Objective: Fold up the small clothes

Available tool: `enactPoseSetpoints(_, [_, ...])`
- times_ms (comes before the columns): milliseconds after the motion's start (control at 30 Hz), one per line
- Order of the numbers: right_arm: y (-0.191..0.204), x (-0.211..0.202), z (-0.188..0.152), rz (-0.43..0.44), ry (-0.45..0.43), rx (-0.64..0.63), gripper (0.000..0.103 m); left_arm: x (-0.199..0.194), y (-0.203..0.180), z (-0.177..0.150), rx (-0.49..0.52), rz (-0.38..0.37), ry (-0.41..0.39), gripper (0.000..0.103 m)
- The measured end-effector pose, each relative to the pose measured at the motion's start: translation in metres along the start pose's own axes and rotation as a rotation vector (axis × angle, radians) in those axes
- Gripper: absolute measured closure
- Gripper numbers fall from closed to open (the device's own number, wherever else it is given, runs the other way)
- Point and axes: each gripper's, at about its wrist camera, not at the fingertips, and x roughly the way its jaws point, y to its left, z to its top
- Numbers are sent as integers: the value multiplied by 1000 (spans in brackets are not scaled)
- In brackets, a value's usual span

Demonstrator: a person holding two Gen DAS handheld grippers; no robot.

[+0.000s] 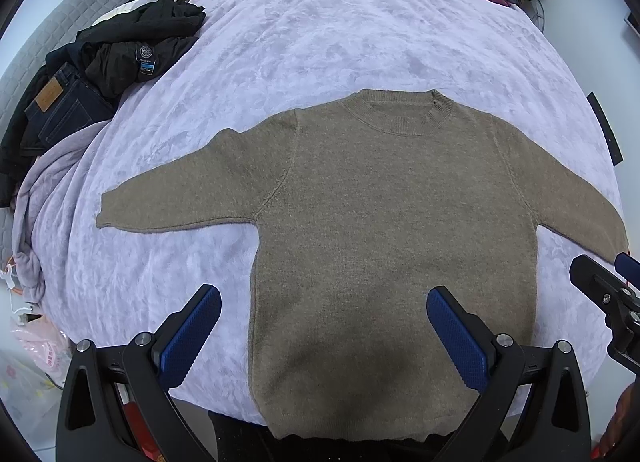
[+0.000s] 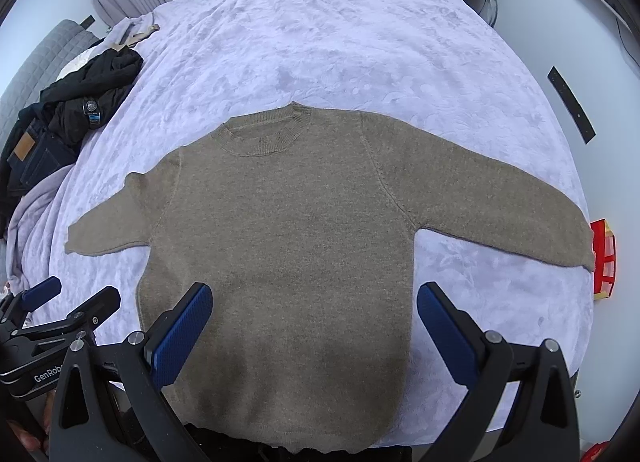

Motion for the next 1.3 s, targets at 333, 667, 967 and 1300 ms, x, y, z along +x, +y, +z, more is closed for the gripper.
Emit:
enactPoseSetpoints(333, [1,0,0,0,-2,0,1,-2,-3,0,1,-1,-1,0])
enactPoseSetpoints(667, [3,0,-3,-8,0,0,1,-2,-1,-3,3,-2,3,0])
enactPoseSetpoints(967, [4,8,-5,-17,23,-2,1,11,8,-5,-7,-6,23,0])
enactPoseSetpoints(1300, [10,20,-5,-21,27,2,1,28,17,-8,-14,-13,51,0])
